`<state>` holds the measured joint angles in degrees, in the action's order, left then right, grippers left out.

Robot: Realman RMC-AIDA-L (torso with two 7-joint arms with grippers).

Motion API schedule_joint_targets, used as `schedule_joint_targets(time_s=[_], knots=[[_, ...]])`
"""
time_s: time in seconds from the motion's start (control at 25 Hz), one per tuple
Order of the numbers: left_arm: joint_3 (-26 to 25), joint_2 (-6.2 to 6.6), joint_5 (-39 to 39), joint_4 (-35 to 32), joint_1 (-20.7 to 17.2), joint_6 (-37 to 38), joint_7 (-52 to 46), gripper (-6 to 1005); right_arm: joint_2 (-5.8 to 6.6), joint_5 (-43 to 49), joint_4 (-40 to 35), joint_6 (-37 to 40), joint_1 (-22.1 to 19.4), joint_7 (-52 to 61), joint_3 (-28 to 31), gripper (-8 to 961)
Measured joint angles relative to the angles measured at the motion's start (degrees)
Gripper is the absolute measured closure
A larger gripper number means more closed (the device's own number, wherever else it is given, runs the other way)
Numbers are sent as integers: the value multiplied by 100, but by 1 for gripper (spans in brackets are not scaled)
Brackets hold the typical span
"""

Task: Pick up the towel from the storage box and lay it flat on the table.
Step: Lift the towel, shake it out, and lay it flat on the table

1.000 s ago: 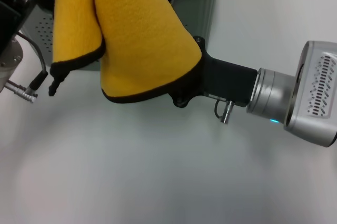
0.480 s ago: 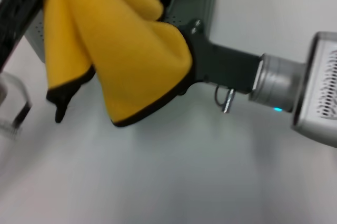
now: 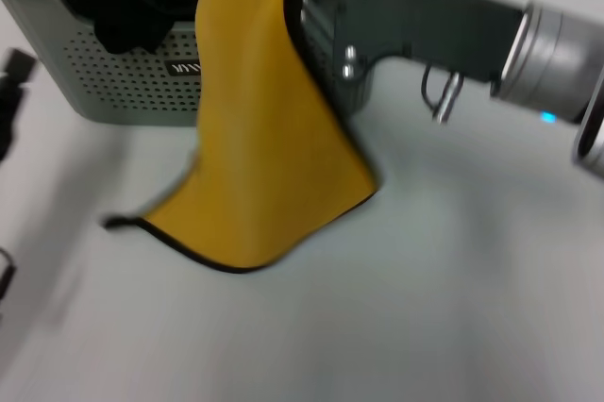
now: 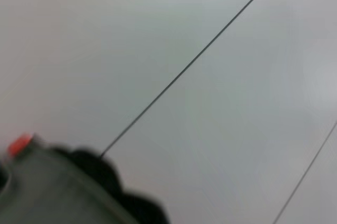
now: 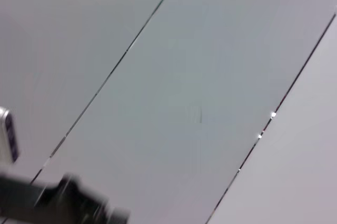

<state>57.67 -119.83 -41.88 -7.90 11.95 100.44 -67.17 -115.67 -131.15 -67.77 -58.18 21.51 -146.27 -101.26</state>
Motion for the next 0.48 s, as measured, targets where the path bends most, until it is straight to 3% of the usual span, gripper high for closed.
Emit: schedule_joint_targets(time_s=[0.2,0.48], knots=[[25,4,-547,55,352,-358,-12,832,-20,564,-498,75,382,809,521,945],[26,-34,-1242,34,591,174,201,740,1,696,-637,437,827,1099,747,944]])
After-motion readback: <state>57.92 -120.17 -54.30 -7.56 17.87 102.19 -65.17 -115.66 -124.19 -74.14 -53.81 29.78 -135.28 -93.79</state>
